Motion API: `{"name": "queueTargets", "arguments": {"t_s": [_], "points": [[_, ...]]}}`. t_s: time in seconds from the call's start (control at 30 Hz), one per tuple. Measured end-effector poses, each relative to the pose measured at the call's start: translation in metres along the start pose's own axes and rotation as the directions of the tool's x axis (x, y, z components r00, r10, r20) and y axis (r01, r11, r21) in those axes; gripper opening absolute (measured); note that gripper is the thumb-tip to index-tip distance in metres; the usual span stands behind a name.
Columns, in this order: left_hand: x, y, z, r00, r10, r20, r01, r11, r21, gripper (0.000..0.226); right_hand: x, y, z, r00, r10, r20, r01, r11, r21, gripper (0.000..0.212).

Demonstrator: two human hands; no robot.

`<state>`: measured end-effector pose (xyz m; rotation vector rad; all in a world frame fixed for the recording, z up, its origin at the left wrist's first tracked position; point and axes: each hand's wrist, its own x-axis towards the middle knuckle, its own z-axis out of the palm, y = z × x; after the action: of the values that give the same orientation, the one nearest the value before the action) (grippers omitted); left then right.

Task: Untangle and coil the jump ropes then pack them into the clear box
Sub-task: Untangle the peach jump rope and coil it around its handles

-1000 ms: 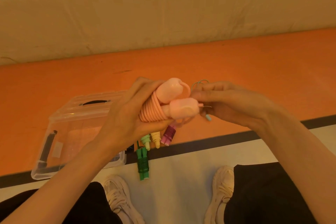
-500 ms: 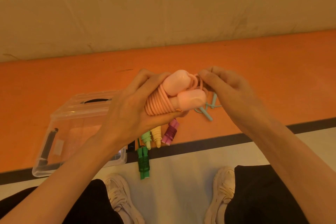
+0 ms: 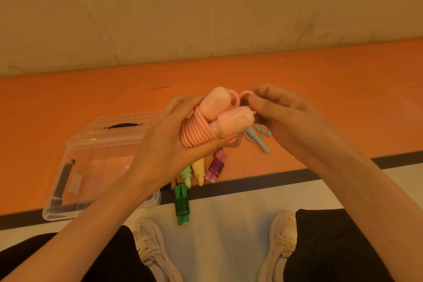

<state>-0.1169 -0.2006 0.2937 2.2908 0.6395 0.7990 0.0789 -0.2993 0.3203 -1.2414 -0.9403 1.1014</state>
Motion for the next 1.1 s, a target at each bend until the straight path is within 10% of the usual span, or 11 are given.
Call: {"name": "queueTargets", "arguments": {"t_s": [0.13, 0.3, 0.63, 1.1], "points": [[0.003, 0.002, 0.004, 0.999, -0.046, 0.011, 0.047, 0.994, -0.094, 0.065, 0.001, -0.001, 0.002, 0.993, -0.111, -0.035, 0.113, 0.989, 0.092, 0.009], [0.003, 0.000, 0.003, 0.995, -0.074, 0.060, 0.080, 0.990, -0.118, 0.063, -0.001, -0.010, 0.000, 0.952, -0.305, 0.033, 0.300, 0.904, -0.303, 0.005], [-0.005, -0.001, 0.004, 0.988, 0.025, 0.152, -0.049, 0.987, 0.154, 0.069, 0.002, -0.001, -0.007, 1.000, 0.018, -0.009, -0.020, 0.737, -0.676, 0.010], [-0.004, -0.001, 0.002, 0.993, 0.023, 0.118, -0.030, 0.998, 0.056, 0.072, -0.001, -0.011, -0.011, 0.986, 0.167, -0.003, -0.162, 0.957, -0.242, 0.010]]}}
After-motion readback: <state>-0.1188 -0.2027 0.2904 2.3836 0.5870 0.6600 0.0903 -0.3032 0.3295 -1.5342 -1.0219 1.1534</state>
